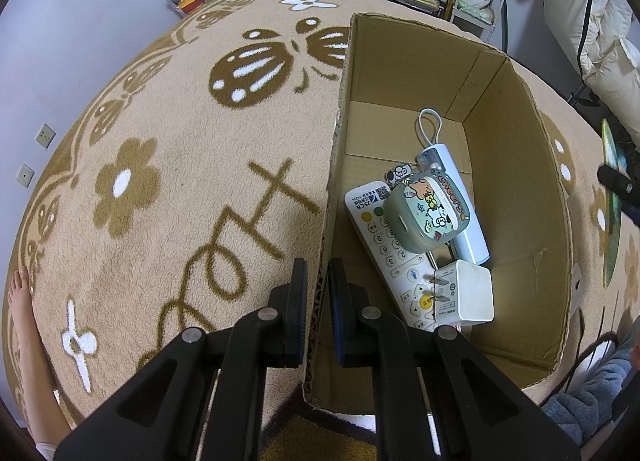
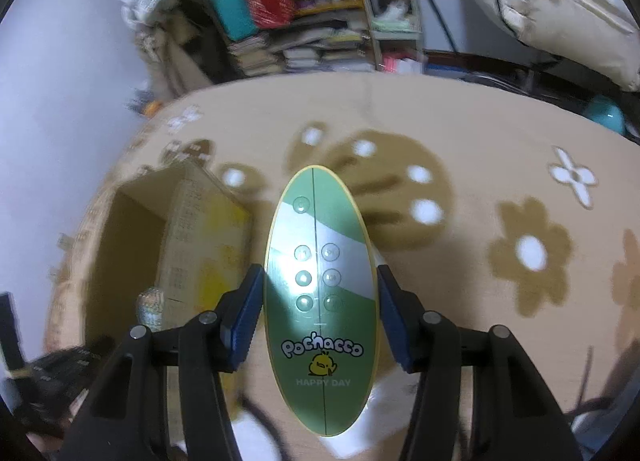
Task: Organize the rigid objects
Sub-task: 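Lower the surfboard item upright into the box and open the right gripper, then move the right gripper back over the keys beside the charger, then grasp the keys by their ring with the right gripper and lift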
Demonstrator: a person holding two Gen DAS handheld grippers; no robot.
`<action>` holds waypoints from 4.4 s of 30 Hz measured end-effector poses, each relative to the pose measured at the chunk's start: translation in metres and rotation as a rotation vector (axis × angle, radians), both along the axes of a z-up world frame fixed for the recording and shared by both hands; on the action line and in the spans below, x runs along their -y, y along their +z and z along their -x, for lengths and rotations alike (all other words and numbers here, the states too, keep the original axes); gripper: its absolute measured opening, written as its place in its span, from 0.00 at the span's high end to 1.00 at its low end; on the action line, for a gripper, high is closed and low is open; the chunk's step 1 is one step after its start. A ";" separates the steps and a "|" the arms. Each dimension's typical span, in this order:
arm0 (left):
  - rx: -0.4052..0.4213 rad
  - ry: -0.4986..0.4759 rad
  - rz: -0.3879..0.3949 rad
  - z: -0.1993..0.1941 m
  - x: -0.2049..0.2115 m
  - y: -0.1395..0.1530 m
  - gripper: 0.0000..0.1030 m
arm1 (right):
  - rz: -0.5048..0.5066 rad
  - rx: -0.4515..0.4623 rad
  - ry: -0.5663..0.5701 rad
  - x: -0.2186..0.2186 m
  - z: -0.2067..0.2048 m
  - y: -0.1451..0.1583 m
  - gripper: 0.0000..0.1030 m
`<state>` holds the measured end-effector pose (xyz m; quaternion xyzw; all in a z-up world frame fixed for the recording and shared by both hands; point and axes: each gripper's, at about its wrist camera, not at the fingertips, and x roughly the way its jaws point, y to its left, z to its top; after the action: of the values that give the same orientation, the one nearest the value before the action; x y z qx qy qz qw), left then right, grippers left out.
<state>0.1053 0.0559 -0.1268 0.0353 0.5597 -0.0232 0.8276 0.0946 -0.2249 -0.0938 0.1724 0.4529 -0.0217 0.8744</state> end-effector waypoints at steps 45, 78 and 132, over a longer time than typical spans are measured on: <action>-0.005 0.001 0.004 -0.001 0.000 0.001 0.90 | -0.008 0.117 0.252 -0.118 -0.005 0.013 0.34; -0.005 0.000 0.004 -0.002 -0.001 0.002 0.90 | 0.156 0.007 0.064 -0.030 0.006 0.001 0.01; -0.005 -0.004 0.001 0.001 0.003 0.001 0.90 | 0.144 -0.205 0.049 -0.032 0.010 -0.040 0.90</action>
<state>0.1045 0.0533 -0.1257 0.0356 0.5615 -0.0252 0.8263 0.0844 -0.1926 -0.1335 0.0947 0.5413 -0.0504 0.8339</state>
